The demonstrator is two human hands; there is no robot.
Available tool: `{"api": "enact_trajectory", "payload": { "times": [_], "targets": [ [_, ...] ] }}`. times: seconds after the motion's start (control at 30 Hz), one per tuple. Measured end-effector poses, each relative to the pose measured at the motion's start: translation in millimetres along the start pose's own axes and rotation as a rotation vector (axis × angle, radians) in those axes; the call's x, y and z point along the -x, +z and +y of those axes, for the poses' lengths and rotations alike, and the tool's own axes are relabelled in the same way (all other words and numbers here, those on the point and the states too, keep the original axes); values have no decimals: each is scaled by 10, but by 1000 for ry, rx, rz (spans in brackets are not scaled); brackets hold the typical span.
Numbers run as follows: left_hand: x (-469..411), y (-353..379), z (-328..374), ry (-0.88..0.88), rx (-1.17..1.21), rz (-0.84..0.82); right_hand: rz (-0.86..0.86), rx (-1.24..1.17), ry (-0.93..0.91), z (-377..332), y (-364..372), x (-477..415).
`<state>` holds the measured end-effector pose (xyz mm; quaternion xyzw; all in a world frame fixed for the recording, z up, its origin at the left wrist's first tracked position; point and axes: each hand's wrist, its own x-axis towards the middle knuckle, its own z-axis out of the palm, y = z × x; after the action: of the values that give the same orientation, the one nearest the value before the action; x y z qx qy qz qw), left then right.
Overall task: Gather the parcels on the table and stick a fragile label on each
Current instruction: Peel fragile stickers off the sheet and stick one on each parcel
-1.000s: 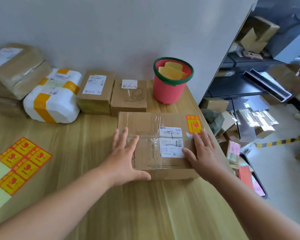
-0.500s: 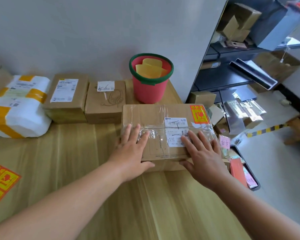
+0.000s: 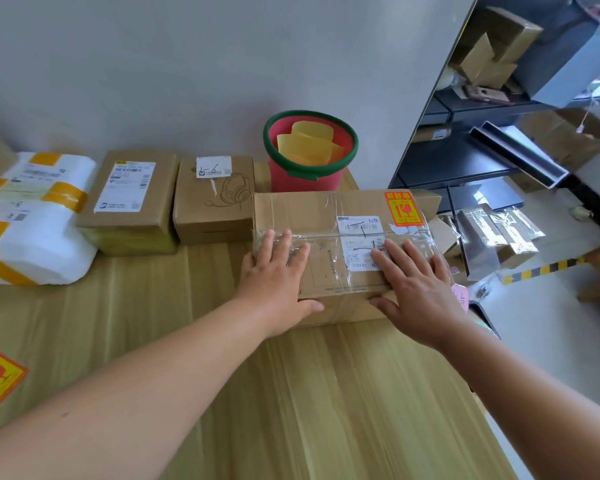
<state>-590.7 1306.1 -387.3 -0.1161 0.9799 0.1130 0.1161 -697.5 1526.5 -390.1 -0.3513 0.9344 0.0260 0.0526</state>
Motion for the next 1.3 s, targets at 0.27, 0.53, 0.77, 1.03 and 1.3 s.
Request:
{"api": "enact_trajectory", "payload": {
  "times": [0.27, 0.53, 0.77, 1.03, 1.3],
  "targets": [
    [140, -165, -316, 3, 120, 87, 0, -200, -10, -695, -343, -128],
    [206, -430, -1465, -268, -42, 154, 110, -314, -188, -2101, -510, -805],
    [-90, -472, -2012, -224, -107, 124, -9, -256, -39, -2603, -252, -1491],
    [-636, -245, -2297, -99, -172, 121, -89, -234, 94, -2727, -24, -2058],
    [-629, -83, -2556, -34, -121, 207, -122, -227, 143, -2790, 213, -2195]
  ]
}}
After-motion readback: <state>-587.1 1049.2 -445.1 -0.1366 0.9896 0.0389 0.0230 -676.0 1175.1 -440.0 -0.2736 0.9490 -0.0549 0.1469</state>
